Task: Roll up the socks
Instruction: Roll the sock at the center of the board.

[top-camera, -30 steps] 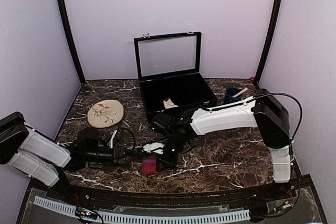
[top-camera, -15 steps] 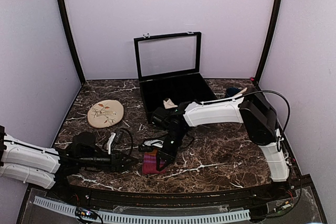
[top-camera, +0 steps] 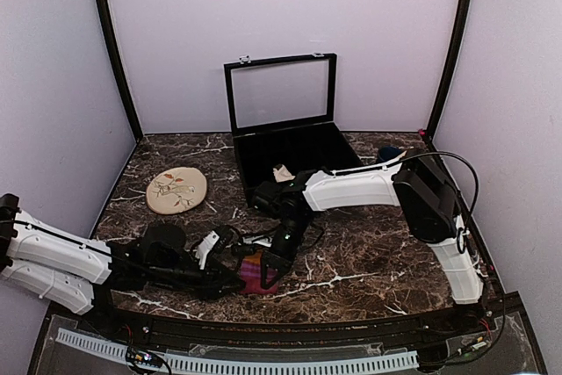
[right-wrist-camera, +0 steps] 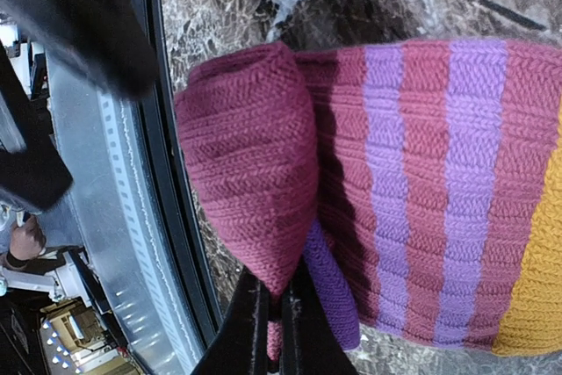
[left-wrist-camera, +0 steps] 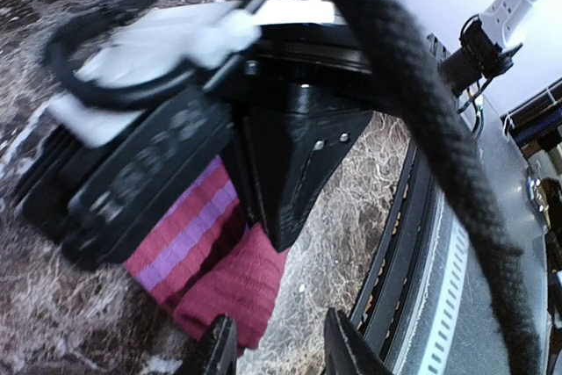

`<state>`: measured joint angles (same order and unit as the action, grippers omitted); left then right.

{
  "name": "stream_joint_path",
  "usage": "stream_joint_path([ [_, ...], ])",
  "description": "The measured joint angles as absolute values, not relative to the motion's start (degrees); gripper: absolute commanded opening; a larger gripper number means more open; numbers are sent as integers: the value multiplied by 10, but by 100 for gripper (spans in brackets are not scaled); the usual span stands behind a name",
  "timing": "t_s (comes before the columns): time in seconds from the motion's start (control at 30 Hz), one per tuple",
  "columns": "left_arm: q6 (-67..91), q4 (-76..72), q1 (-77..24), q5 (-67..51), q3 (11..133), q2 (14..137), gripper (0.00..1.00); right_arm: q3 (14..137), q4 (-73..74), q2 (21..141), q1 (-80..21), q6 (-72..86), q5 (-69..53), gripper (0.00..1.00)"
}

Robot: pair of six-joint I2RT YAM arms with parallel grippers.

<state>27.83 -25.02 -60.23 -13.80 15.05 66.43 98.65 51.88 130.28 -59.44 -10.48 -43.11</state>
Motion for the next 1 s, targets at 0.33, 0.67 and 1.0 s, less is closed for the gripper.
stream_joint_path([
  [0.33, 202, -196, -639, -108, 218, 734, 38, 987, 529, 1303, -594, -104, -442, 0],
  [0.67, 130, -137, -667, -75, 269, 775, 38, 987, 542, 1303, -588, -105, -456, 0],
  [1.0, 86, -77, -704, 28, 298, 794, 38, 987, 549, 1305, -587, -107, -469, 0],
])
